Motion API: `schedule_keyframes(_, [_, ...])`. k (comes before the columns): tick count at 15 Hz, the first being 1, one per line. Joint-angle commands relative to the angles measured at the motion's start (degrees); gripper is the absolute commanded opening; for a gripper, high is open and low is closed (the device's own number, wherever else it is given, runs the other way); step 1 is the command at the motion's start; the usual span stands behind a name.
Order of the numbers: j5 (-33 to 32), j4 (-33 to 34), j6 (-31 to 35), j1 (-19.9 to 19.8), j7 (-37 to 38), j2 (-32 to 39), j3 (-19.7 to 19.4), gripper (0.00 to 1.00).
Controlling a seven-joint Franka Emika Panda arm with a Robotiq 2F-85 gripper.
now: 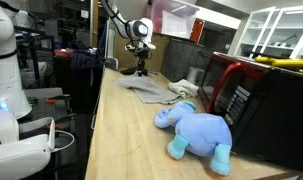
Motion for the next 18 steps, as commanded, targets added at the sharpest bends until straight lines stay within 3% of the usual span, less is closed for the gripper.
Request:
schedule_keyframes(1, [2.9,10.0,-10.0,-1.2,8.6,3.7,1.3,0.01])
schedule_keyframes(6, [7.4,22.1,-23.5,-3.3,18.5,9.0,2.2,0.01])
schedule_keyframes(7, [8.7,24.0,-25.0,-4.0,19.3,9.9,2.7,0.29])
schedule_keyframes(9, [11.6,27.8,-27.1,-5.6,20.8,11.6,3.2,0.37])
schedule_keyframes(11, [14.4,30.4,-26.3,-7.6,20.9,12.5,3.7,0.53])
schedule_keyframes(15, [16.8,33.0,-22.0,-12.1,14.5,12.1,4.0,0.83])
schedule_keyframes(18, [15.5,34.6,-20.5,-15.3,9.8,12.9,2.7,1.0])
